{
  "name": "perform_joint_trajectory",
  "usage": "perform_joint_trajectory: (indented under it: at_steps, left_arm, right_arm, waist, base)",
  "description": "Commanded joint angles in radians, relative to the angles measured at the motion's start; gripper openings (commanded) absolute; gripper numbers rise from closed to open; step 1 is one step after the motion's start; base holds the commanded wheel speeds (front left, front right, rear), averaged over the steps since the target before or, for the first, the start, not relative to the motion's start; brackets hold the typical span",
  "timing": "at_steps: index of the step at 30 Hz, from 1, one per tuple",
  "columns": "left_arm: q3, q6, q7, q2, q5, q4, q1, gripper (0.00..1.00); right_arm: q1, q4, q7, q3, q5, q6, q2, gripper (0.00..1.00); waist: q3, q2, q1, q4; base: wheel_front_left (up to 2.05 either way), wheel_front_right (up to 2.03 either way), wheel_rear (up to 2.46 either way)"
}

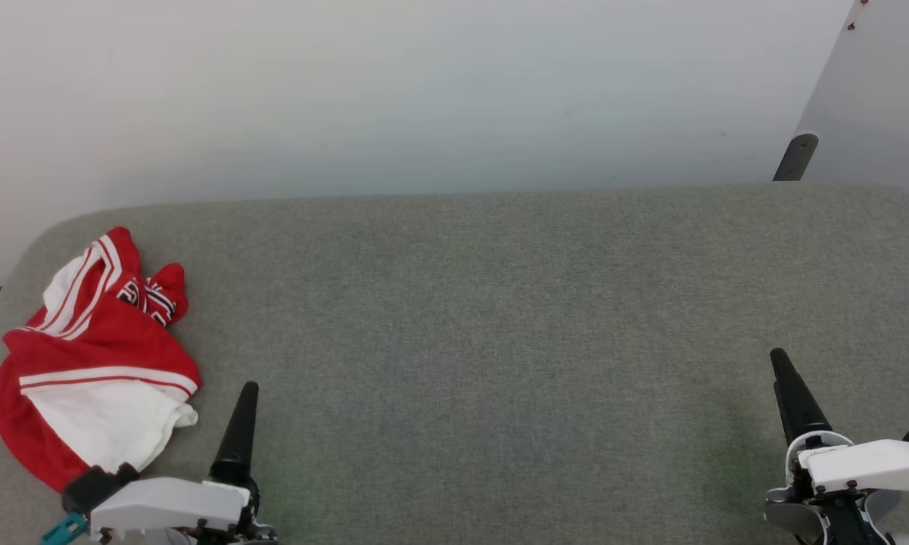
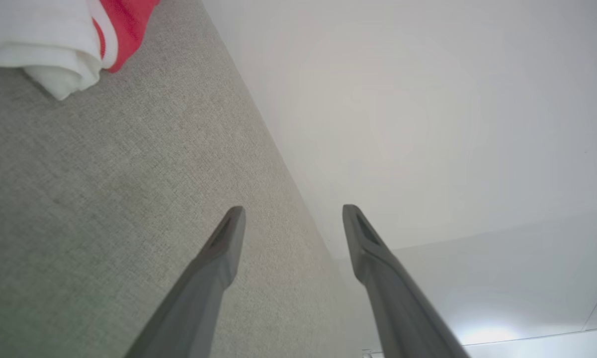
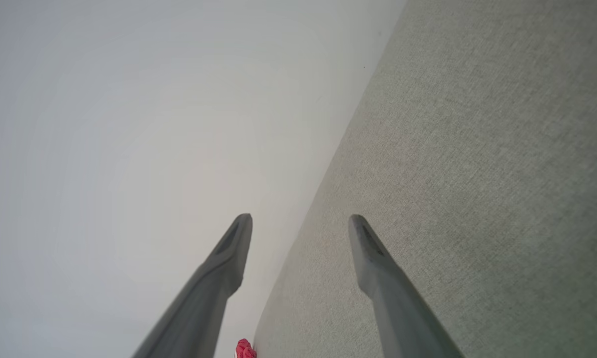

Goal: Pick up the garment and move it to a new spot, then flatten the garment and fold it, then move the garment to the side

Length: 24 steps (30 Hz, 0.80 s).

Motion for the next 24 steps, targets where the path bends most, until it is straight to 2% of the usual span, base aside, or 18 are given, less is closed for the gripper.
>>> perform_joint_trajectory:
  at_steps: [1,12,24]
  left_arm:
    - [-0.007,0.003,-0.015,0.015,0.066,-0.009,-0.035,1.00]
    - [-0.018,0.005,-0.054,0.031,0.277,-0.007,-0.050,1.00]
    - [-0.026,0.008,-0.096,0.049,0.484,0.010,-0.069,1.00]
  right_arm:
    - [-0.039,-0.007,-0.016,0.005,-0.062,0.000,-0.012,1.00]
    - [-0.083,0.047,-0.055,0.025,-0.248,0.001,-0.013,1.00]
    - [-0.126,0.067,-0.097,0.047,-0.526,0.001,-0.030,1.00]
  waist:
    - [0.000,0.0000,0.0000,0.000]
    - [0.001,0.0000,0.0000,0.001]
    - [0.004,0.0000,0.0000,0.000]
  base:
    - [0.00,0.00,0.00]
    - [0.00,0.00,0.00]
    - [0.00,0.00,0.00]
